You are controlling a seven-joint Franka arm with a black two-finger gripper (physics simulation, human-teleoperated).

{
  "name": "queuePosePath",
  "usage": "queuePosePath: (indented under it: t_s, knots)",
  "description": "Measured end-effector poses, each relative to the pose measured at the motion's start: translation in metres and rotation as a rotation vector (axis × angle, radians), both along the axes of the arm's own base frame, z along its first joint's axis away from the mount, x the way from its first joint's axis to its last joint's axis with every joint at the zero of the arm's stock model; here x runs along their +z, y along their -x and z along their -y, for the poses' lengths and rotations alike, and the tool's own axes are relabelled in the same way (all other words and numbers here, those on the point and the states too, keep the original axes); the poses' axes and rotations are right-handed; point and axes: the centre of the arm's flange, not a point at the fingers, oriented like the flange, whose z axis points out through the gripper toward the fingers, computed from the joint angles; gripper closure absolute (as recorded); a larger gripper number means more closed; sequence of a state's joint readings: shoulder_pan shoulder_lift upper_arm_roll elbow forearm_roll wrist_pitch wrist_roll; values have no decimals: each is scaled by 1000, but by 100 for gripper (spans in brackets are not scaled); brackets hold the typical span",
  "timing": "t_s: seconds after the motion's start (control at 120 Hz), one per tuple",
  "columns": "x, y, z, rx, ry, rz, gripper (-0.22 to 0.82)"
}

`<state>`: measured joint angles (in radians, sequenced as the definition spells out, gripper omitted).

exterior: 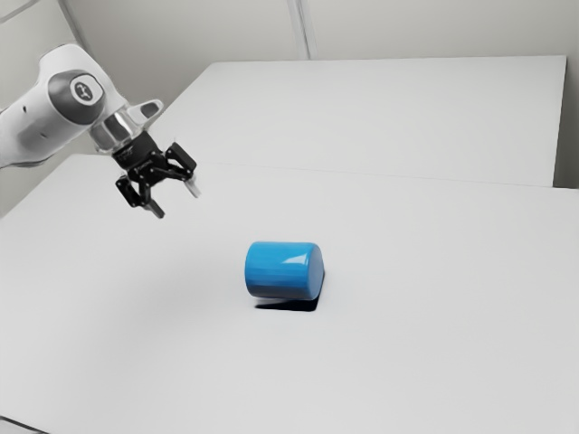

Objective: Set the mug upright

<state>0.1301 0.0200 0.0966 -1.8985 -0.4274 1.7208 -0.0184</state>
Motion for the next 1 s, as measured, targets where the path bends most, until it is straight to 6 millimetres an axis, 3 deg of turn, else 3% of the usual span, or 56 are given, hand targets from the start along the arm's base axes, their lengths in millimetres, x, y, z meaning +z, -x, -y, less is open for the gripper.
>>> queuePosePath:
  t_s: [0.092,0.225,0.35,0.75,1.0]
  knots:
    - [-37,-6,-6,50,66,-31,0]
    - [-85,-18,49,13,152,-87,0]
    - [-113,-26,57,51,209,-101,0]
    - [-161,-43,57,198,351,-92,0]
    - [-171,-47,63,266,436,-82,0]
